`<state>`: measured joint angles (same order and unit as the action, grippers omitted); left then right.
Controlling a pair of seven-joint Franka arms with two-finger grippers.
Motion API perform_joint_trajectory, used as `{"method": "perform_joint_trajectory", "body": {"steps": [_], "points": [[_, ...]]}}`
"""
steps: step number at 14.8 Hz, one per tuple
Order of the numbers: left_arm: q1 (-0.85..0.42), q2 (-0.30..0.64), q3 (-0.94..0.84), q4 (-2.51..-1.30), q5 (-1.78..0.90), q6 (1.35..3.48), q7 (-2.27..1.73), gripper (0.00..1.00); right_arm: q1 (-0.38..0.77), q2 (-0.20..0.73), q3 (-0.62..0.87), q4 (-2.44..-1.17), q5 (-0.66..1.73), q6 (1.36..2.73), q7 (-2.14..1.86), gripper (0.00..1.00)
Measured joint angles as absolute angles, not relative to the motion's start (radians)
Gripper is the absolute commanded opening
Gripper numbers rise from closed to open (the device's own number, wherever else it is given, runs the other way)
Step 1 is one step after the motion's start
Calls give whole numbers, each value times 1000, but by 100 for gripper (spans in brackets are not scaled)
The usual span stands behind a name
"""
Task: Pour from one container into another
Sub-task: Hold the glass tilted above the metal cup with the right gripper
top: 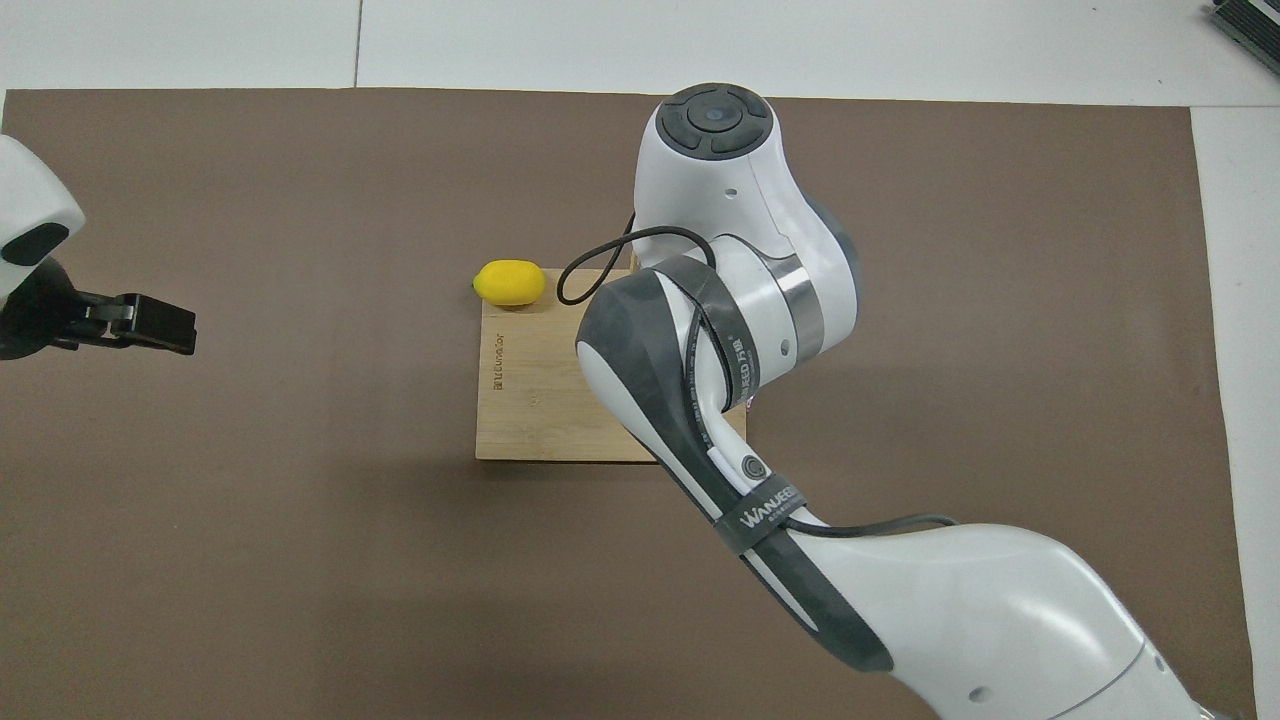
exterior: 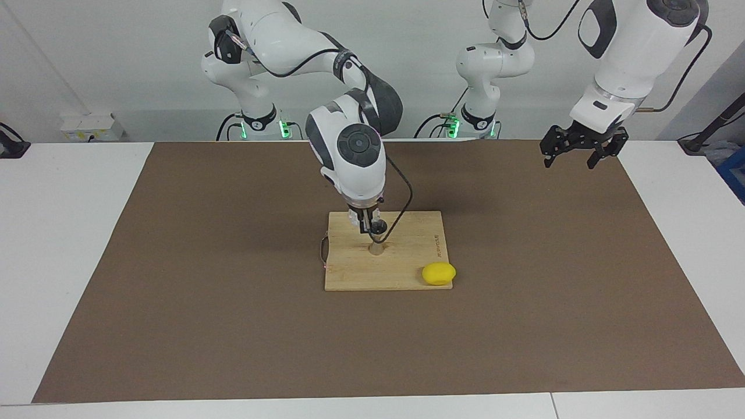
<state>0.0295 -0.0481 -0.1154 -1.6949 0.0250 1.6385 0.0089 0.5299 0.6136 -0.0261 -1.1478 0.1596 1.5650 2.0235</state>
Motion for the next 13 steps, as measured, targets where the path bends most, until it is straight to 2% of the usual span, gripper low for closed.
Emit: {"method": "perform_joint_trajectory", "body": {"steps": [13], "points": [[29,-48,-117,-1695,21,1638,3,100,531,614,-24,-1144,150,1552,2024,0]]}}
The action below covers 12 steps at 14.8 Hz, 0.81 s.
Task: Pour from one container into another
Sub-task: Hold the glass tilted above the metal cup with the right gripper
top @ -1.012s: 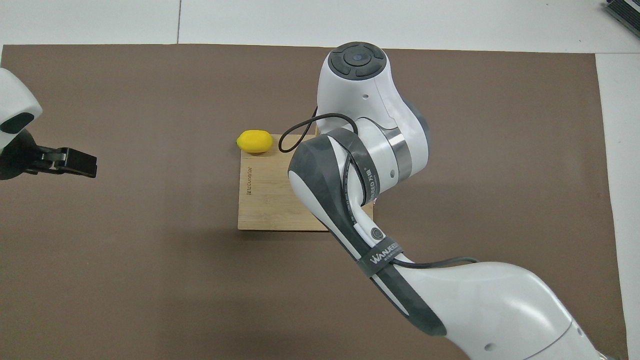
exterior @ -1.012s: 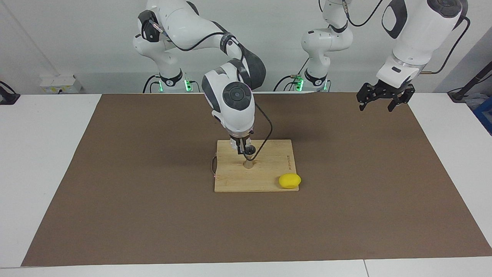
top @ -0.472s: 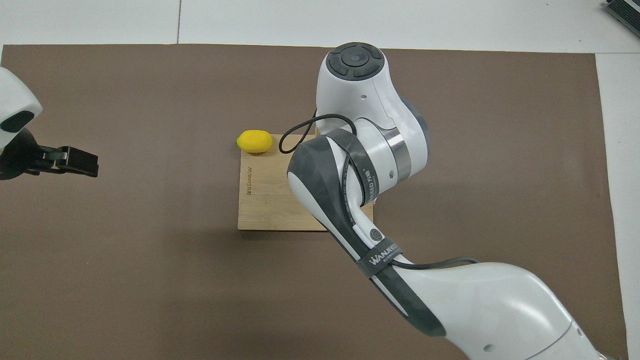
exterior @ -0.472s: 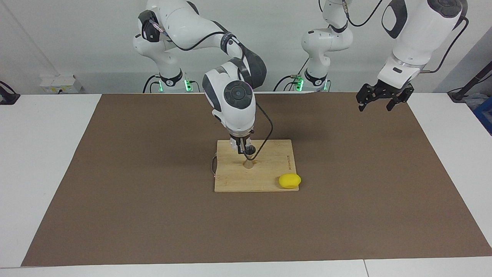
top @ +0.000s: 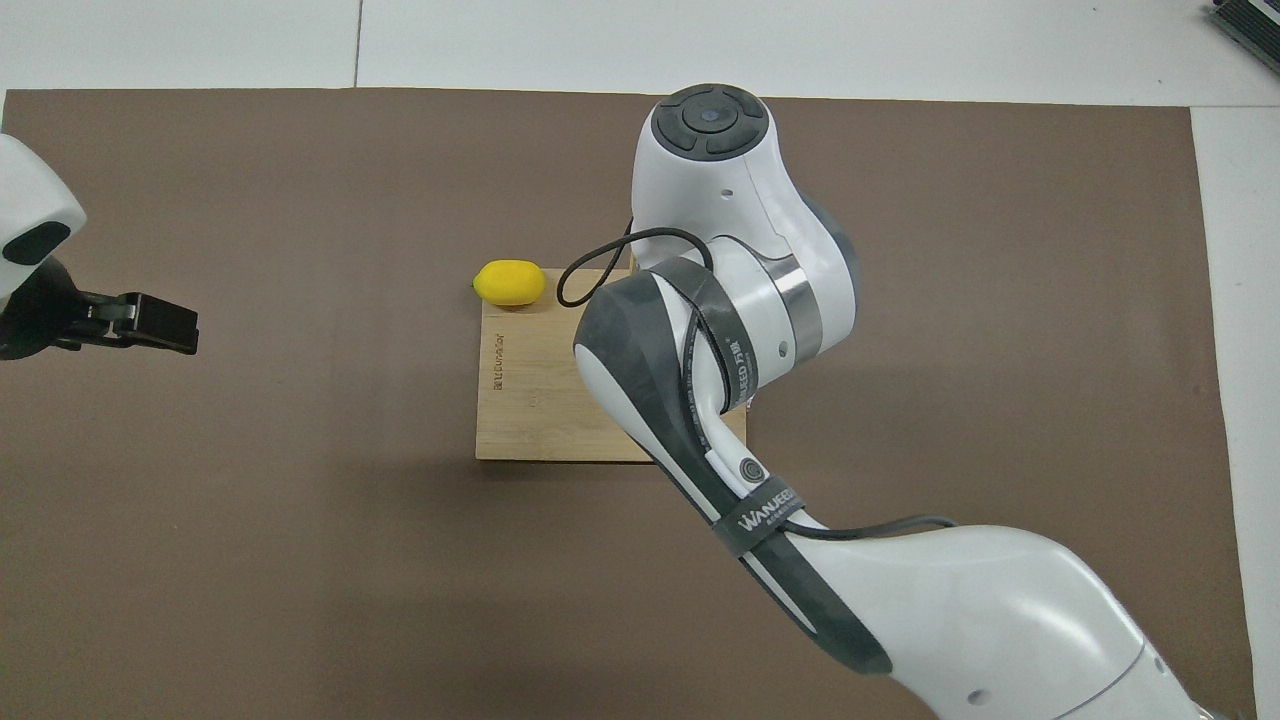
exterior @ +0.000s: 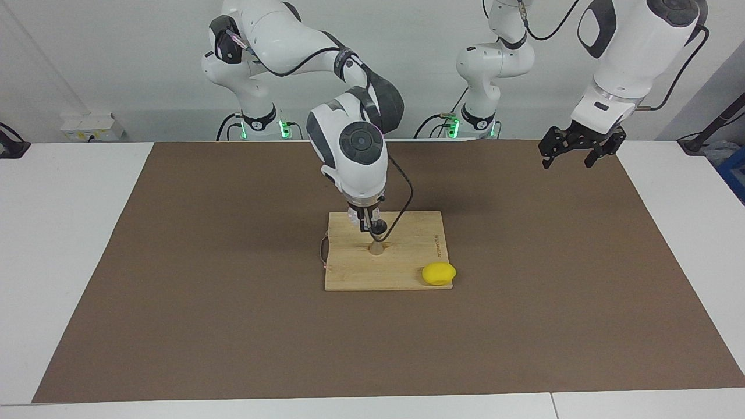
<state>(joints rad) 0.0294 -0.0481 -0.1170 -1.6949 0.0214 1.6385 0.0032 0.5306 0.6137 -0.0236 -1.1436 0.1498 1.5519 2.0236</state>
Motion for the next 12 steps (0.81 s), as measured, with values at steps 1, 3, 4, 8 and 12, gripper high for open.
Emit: {"method": "perform_joint_trajectory", "body": {"steps": [1,3,4,8,12], "points": [[29,-48,-117,-1695,21,1638,3,100,531,614,-24,-1143,150,1552,2024,0],[29,-48,-118,-1695,21,1638,3,100,531,614,-24,-1143,150,1552,2024,0],[29,-48,-118,-1695,21,1638,3,100,531,614,-23,-1143,150,1552,2024,0],[30,-48,-116,-1695,21,1638,3,100,531,614,-23,-1142,150,1552,2024,0],[32,-48,-114,-1695,21,1638,3,100,526,614,-23,-1127,150,1559,2024,0]]}}
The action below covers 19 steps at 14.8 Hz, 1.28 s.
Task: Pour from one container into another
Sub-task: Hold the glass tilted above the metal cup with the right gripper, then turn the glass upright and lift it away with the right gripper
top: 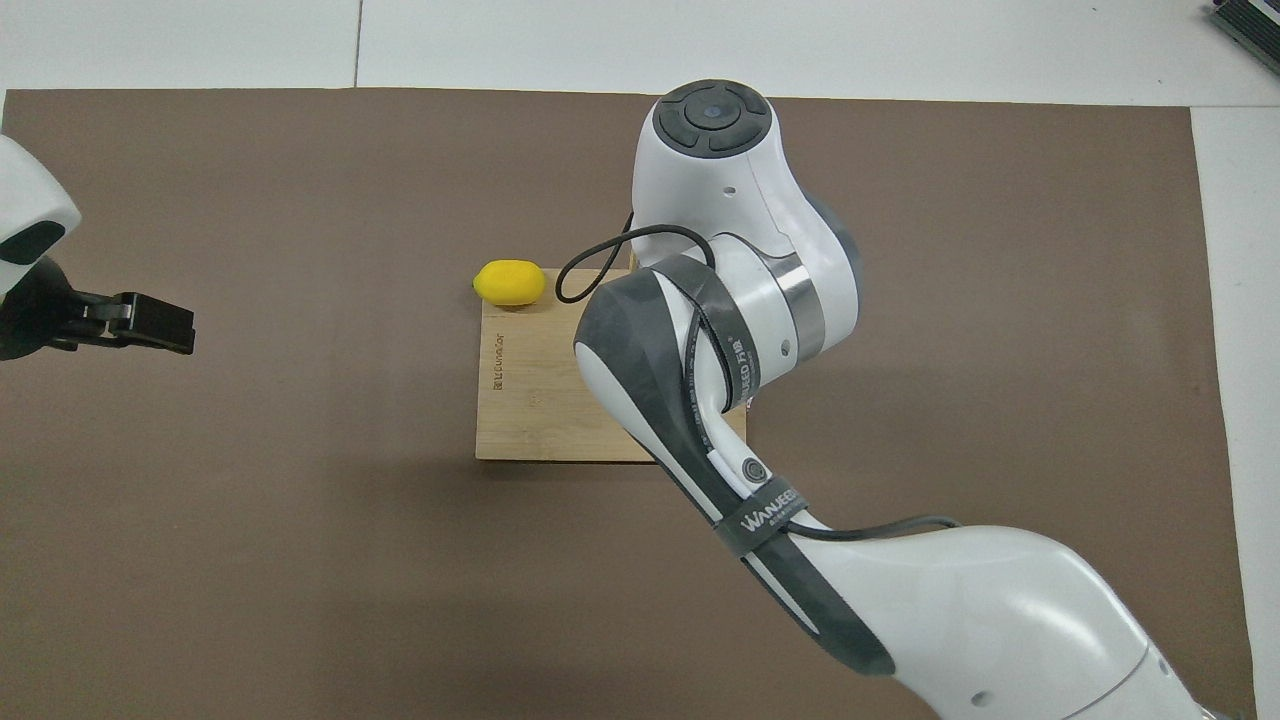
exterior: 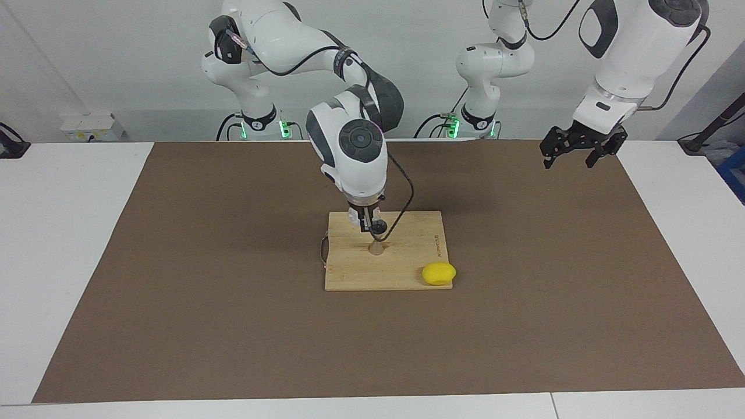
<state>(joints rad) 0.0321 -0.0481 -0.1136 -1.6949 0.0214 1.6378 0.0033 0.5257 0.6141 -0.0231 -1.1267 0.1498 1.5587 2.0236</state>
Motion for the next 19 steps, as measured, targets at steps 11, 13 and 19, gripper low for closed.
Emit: {"method": "perform_joint_trajectory", "body": {"steps": [11,13,19], "points": [[32,-49,-114,-1695,21,1637,3,100,477,596,-23,-1126,253,1634,2020,0],[32,-49,-114,-1695,21,1637,3,100,454,587,-23,-1136,300,1658,2013,0],[32,-50,-114,-1695,21,1637,3,100,326,533,-24,-1224,505,1712,1859,0]]}}
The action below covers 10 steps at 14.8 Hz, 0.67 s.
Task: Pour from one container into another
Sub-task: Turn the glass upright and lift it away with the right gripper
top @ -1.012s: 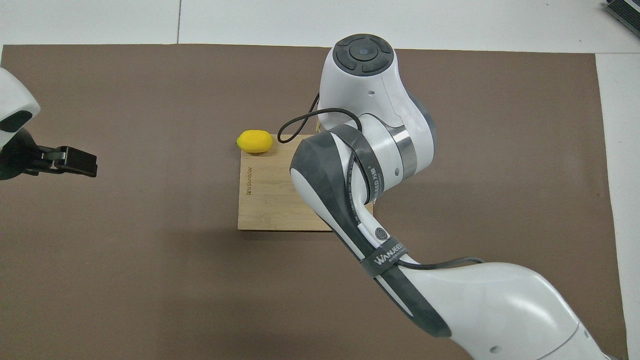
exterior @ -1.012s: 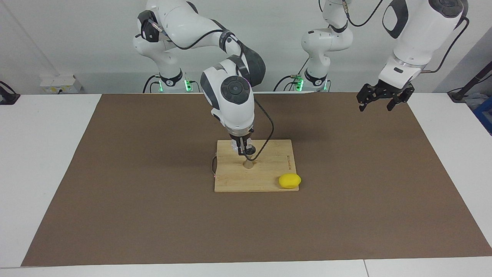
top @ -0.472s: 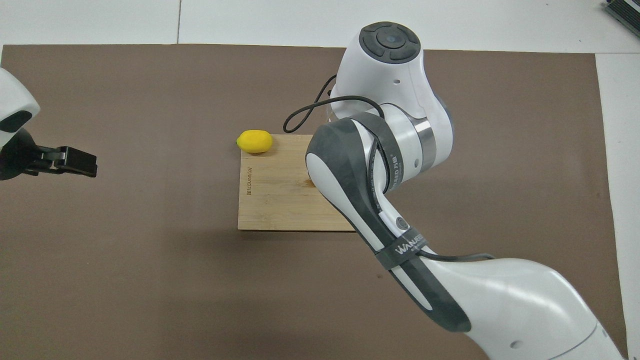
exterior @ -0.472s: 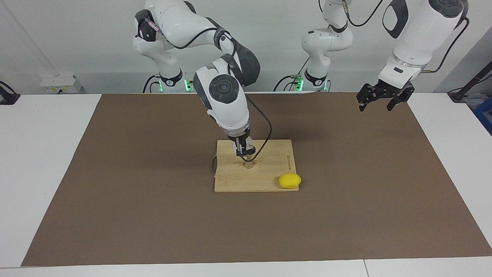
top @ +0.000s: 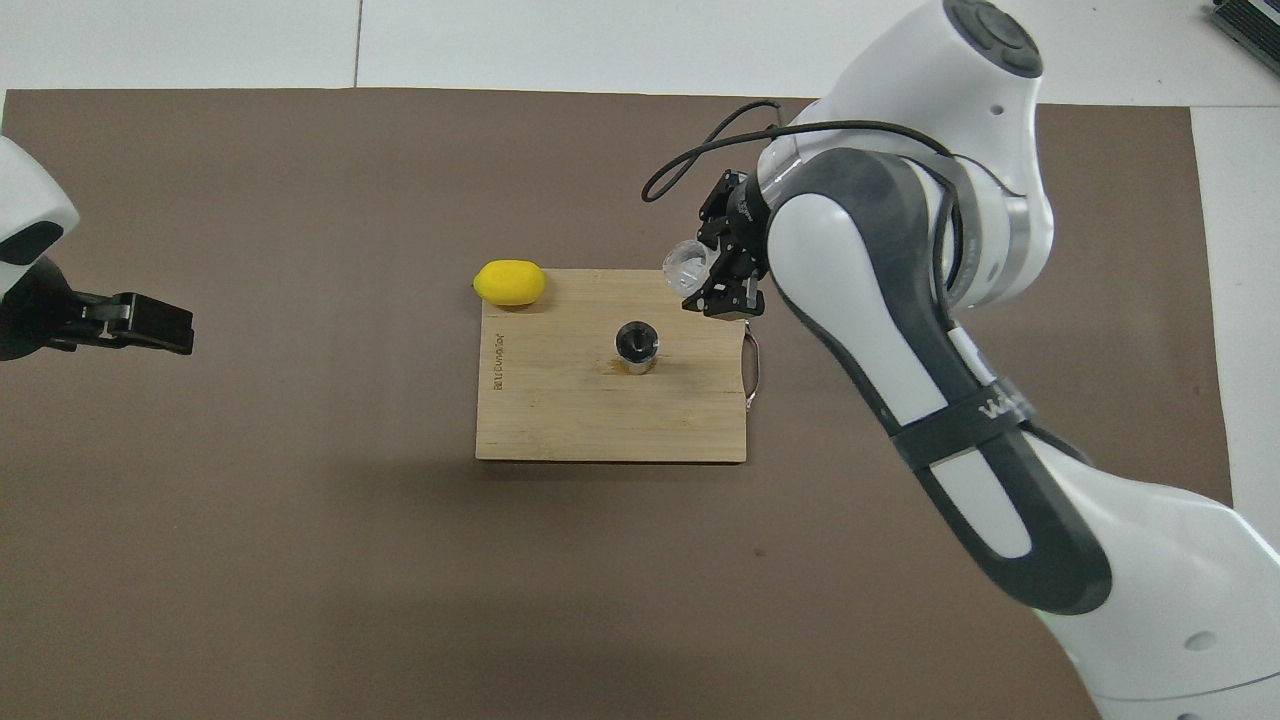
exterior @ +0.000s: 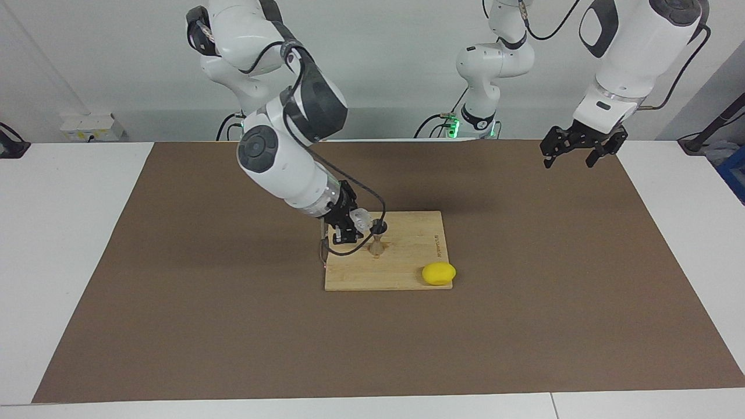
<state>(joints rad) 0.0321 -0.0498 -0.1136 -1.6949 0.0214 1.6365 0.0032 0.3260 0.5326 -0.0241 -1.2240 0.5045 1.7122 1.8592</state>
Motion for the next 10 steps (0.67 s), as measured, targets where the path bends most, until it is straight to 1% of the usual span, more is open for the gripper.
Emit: {"method": "perform_joint_trajectory", "body": {"steps": [4,10], "points": [[32,-50,-114,-1695,21,1637,3,100,221,500,-24,-1277,597,1712,1729,0],[32,-50,-114,-1695,21,1637,3,100,63,427,-24,-1437,718,1709,1444,0]]}}
